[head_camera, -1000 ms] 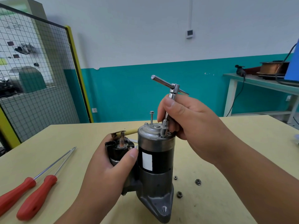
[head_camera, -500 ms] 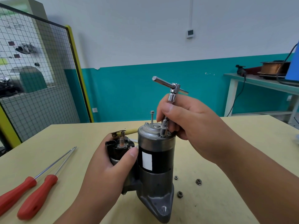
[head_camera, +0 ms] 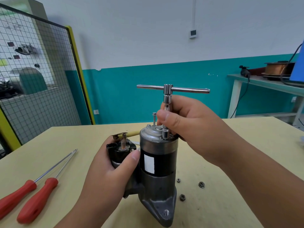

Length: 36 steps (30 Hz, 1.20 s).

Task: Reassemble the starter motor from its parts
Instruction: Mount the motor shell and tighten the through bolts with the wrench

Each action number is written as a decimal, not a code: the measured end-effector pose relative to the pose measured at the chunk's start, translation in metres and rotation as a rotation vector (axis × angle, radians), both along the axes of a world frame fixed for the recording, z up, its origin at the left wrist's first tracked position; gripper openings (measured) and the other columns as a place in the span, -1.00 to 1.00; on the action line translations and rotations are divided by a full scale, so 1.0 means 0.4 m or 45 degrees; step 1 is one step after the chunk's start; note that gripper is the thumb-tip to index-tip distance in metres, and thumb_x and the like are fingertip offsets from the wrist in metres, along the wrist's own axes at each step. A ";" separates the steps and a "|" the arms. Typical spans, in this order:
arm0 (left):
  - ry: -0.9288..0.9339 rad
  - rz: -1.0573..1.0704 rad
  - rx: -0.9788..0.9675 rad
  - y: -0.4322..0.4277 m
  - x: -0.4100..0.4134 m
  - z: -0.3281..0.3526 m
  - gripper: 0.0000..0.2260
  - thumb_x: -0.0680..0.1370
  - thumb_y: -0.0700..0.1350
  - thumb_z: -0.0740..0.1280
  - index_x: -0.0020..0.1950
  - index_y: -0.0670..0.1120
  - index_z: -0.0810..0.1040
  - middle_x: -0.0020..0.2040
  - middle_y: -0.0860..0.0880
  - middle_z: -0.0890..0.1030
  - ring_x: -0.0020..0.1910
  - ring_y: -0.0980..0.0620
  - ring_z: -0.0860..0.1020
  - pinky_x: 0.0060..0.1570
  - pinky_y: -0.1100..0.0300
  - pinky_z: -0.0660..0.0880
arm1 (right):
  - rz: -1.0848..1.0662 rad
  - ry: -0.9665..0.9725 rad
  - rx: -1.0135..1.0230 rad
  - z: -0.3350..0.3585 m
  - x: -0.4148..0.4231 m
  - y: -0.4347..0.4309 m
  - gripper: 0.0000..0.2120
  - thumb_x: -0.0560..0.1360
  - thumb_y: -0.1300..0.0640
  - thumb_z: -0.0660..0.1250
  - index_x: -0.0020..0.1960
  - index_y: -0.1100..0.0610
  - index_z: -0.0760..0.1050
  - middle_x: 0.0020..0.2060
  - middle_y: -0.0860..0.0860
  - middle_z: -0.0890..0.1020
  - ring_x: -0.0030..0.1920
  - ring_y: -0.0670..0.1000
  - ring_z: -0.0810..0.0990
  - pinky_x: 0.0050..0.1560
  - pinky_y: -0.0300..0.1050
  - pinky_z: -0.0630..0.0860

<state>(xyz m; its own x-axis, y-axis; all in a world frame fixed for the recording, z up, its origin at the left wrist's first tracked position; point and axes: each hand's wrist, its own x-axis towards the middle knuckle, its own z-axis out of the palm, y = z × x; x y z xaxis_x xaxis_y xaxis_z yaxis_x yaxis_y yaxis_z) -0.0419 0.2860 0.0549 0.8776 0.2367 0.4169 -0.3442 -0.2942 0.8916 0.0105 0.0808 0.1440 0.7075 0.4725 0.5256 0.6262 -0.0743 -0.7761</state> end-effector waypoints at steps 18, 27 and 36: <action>-0.004 0.015 -0.002 -0.003 -0.001 0.000 -0.63 0.33 0.35 0.38 0.07 0.25 0.64 -0.13 0.12 0.72 -0.18 -0.06 0.71 -0.39 0.05 0.49 | -0.042 0.067 -0.004 0.002 -0.007 -0.002 -0.65 0.60 -0.18 0.16 -0.13 0.01 0.57 -0.39 -0.18 0.51 -0.32 -0.25 0.46 -0.31 -0.39 0.41; -0.014 0.007 0.004 -0.004 -0.002 -0.001 -0.60 0.33 0.34 0.37 0.07 0.20 0.64 -0.12 0.10 0.73 -0.17 0.01 0.70 -0.35 0.03 0.52 | -0.026 0.103 0.064 0.002 -0.010 -0.001 -0.63 0.60 -0.17 0.16 -0.17 0.05 0.53 -0.41 -0.18 0.45 -0.35 -0.24 0.43 -0.34 -0.43 0.36; -0.019 0.006 -0.004 -0.002 -0.001 -0.001 -0.65 0.34 0.32 0.38 0.03 0.20 0.64 -0.15 0.10 0.71 -0.22 0.03 0.69 -0.41 0.08 0.48 | 0.016 0.075 0.000 0.006 -0.012 -0.008 -0.59 0.61 -0.17 0.14 -0.20 0.12 0.45 -0.35 -0.09 0.46 -0.36 -0.21 0.39 -0.34 -0.41 0.34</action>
